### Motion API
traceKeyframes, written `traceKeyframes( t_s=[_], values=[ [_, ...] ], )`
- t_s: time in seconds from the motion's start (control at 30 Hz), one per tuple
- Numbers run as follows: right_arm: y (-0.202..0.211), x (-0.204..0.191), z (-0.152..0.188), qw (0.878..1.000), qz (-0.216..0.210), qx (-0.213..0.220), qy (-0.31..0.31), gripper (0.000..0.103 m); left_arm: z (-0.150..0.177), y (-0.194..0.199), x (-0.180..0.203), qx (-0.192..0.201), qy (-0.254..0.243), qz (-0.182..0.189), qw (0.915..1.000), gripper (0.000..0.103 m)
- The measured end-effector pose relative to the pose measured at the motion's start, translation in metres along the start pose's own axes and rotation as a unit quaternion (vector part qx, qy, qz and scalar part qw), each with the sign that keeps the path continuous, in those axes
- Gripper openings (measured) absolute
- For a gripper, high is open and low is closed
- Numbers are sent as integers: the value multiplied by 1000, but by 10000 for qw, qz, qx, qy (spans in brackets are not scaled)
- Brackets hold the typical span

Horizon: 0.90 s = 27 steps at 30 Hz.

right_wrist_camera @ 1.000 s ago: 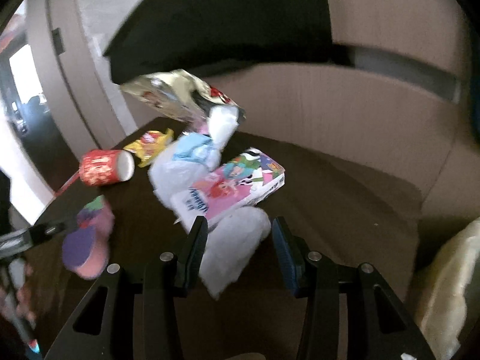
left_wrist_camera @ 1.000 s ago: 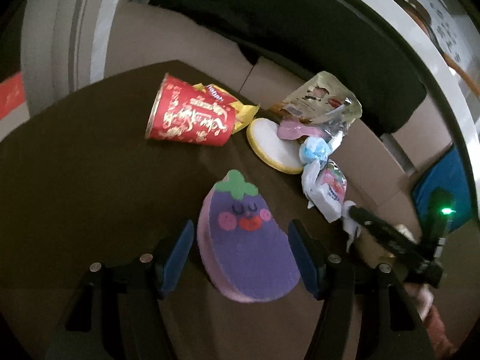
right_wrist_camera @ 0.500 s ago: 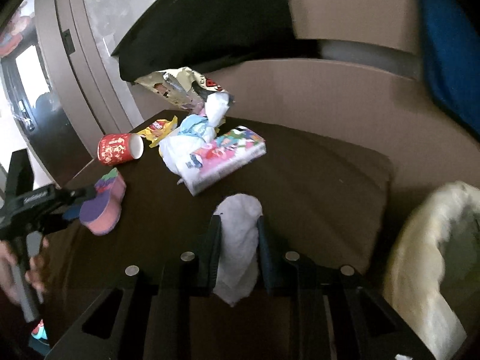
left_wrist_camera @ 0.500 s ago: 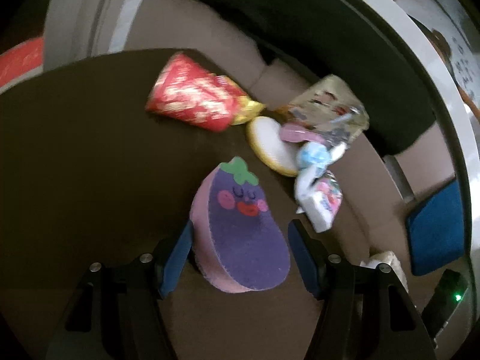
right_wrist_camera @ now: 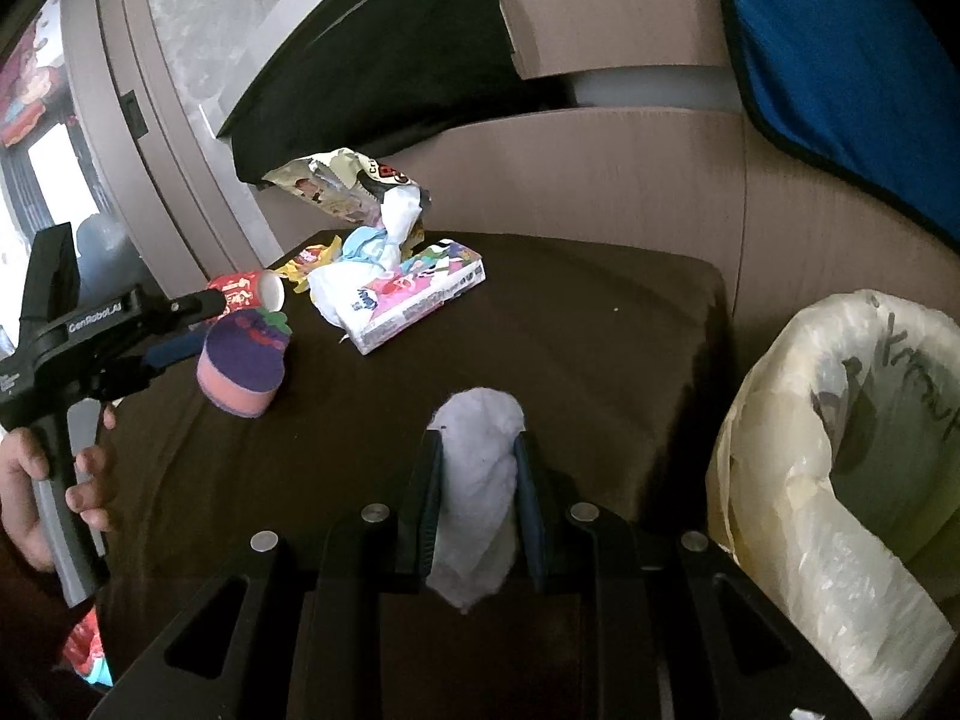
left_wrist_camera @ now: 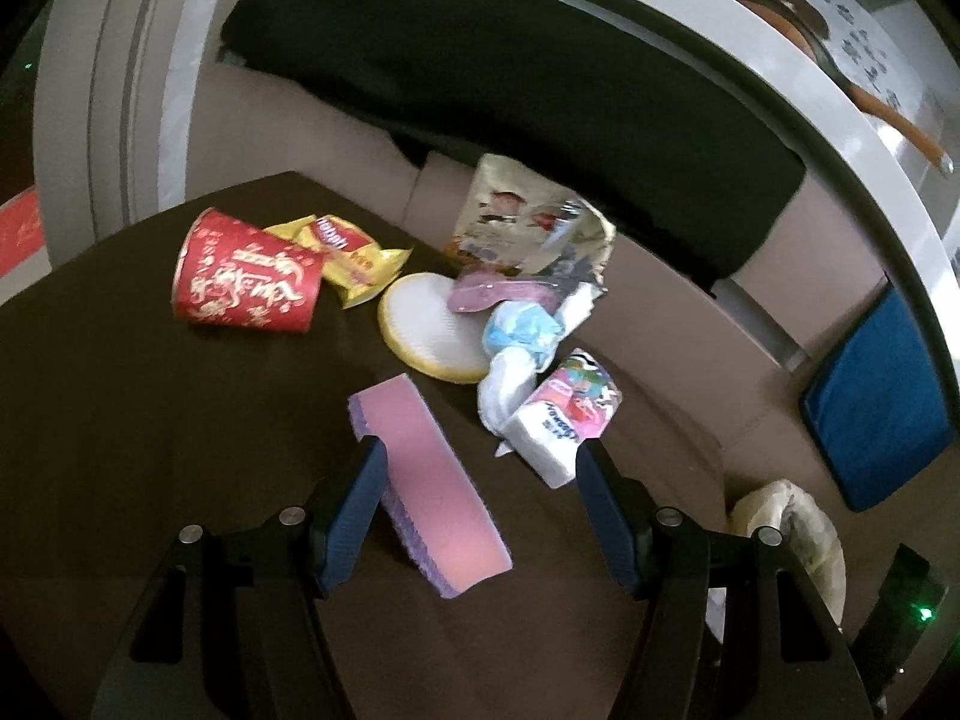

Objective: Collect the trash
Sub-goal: 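Grasp the purple eggplant sponge with the left gripper while the right grasps a white tissue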

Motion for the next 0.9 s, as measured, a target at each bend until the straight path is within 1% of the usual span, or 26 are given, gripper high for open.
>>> traceKeyframes(
  t_s=[0.23,0.4,0.43,0.47,0.5,0.53,0.57,0.6,0.67,0.77,0.8,0.87,0.9],
  values=[
    [-1,7,7,9999,-58,-5,-99,22,0,-7,5,-21,-30,-20,10000,65],
    [-1,8,9,9999,-76,1,-89,23,2,-5,8,149,-56,-346,9993,65],
    [-1,8,9,9999,-70,11,-90,23,2,-6,10,190,-94,-476,9986,65],
    [0,9,8,9999,-58,30,-87,23,3,-8,14,242,-168,-754,9967,65],
    [1,8,8,9999,-27,64,-73,23,3,-10,14,256,-202,-935,9951,65],
    [2,8,8,9999,0,89,-61,23,4,-15,17,261,-232,-1241,9917,65],
    [3,8,7,9999,34,114,-50,23,4,-20,18,256,-231,-1369,9900,65],
    [3,8,7,9999,76,134,-46,23,4,-23,18,255,-216,-1421,9893,65],
    [6,9,8,9997,128,174,-68,23,1,-31,18,290,-68,-1577,9870,65],
    [10,13,9,9995,187,213,-121,23,-4,-41,12,284,153,-1639,9860,64],
    [11,14,10,9994,208,223,-135,23,-5,-44,9,225,218,-1635,9860,62],
    [15,16,11,9993,249,233,-143,23,-5,-49,0,48,395,-1521,9876,52],
    [17,17,11,9992,275,239,-139,23,-4,-50,-5,-31,464,-1391,9892,48]
  ],
)
Point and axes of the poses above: each gripper's, at about its wrist camera, not at the fingertips, and y roughly against the way its jaws point, x to its right, z to its underside, the point moved 6 cm from there along -y, roughly the way its jaws point, and after that the axes turned 13 degrees about -x, right-handed, at the moved point
